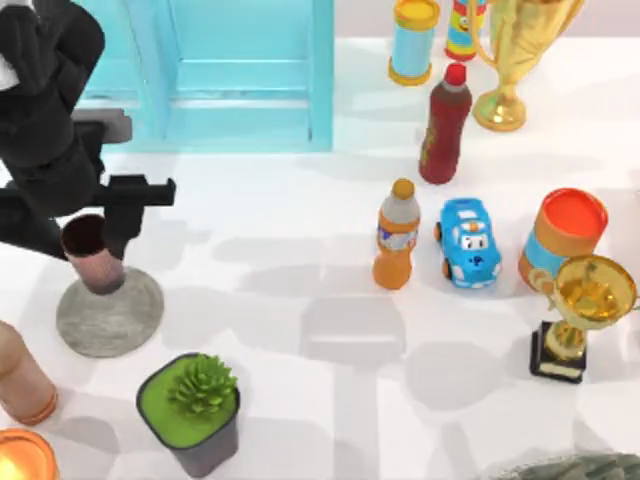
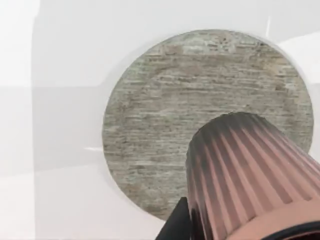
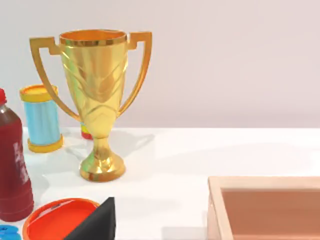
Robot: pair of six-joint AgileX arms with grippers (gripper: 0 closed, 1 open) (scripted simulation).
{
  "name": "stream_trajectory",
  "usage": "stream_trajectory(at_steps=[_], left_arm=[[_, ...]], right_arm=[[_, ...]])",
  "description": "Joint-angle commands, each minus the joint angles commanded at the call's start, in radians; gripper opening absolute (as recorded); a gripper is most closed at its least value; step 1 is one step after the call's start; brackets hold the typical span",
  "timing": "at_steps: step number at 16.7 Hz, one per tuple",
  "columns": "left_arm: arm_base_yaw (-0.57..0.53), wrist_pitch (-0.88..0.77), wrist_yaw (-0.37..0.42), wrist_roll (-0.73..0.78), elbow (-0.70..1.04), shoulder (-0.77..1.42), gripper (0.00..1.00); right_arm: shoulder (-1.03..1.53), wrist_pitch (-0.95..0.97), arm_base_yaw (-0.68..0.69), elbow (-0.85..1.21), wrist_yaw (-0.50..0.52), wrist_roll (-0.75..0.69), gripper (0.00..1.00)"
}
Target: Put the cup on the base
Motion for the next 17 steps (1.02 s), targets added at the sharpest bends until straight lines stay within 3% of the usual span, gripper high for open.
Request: stream_trajectory(at_steps=[4,8,17], left_arm=[[-0.002,0.125,0.000,0.000,-0.091,0.036,0.00],[-0.002,0.135,0.001,-0.001,-0.100,0.040,0.00],[-0.002,0.135,0.001,-0.001,-0.100,0.040,0.68]], right_arm=[[0.000,0.000,0.000,0.000,0.000,0.000,1.00],[0.000,0.000,0.000,0.000,0.000,0.000,1.00],[0.000,0.000,0.000,0.000,0.000,0.000,1.00]])
